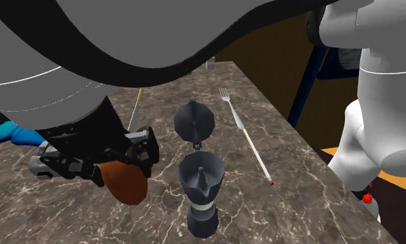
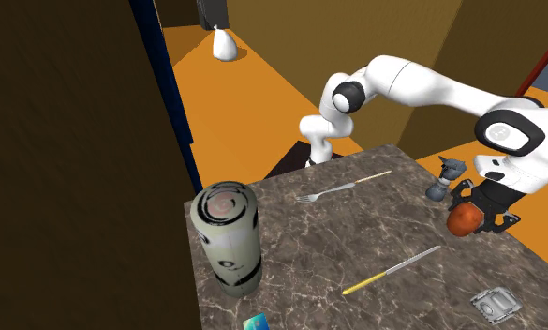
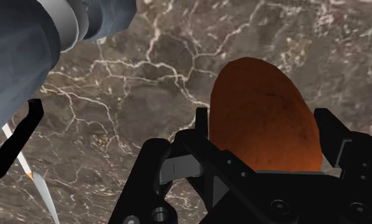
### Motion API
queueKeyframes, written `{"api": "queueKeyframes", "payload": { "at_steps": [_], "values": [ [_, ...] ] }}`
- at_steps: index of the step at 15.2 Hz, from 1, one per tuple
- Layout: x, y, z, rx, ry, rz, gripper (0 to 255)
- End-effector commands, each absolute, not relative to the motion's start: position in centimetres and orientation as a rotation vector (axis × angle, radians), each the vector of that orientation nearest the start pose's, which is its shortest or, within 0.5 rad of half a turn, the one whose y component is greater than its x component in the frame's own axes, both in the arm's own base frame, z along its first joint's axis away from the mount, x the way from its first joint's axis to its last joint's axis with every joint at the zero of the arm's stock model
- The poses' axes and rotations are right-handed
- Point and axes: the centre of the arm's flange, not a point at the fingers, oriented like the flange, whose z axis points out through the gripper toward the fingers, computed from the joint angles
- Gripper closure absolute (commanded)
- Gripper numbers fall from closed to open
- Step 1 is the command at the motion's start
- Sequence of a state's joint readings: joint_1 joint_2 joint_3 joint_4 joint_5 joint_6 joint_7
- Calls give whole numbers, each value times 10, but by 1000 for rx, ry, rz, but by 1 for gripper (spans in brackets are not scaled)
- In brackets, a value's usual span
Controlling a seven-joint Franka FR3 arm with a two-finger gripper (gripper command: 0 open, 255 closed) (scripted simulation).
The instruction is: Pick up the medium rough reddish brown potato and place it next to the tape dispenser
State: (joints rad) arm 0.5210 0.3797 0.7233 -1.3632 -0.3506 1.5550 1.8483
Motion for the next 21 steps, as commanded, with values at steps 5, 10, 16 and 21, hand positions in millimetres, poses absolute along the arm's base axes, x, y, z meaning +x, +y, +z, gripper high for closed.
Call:
{"api": "queueKeyframes", "payload": {
  "at_steps": [5, 10, 16, 21],
  "values": [
    [311, 562, 532, -3098, 982, -151, 0],
    [309, 565, 545, -3098, 982, -151, 0],
    [307, 570, 581, -3098, 982, -151, 0],
    [307, 570, 581, -3098, 982, -151, 0]
  ]
}}
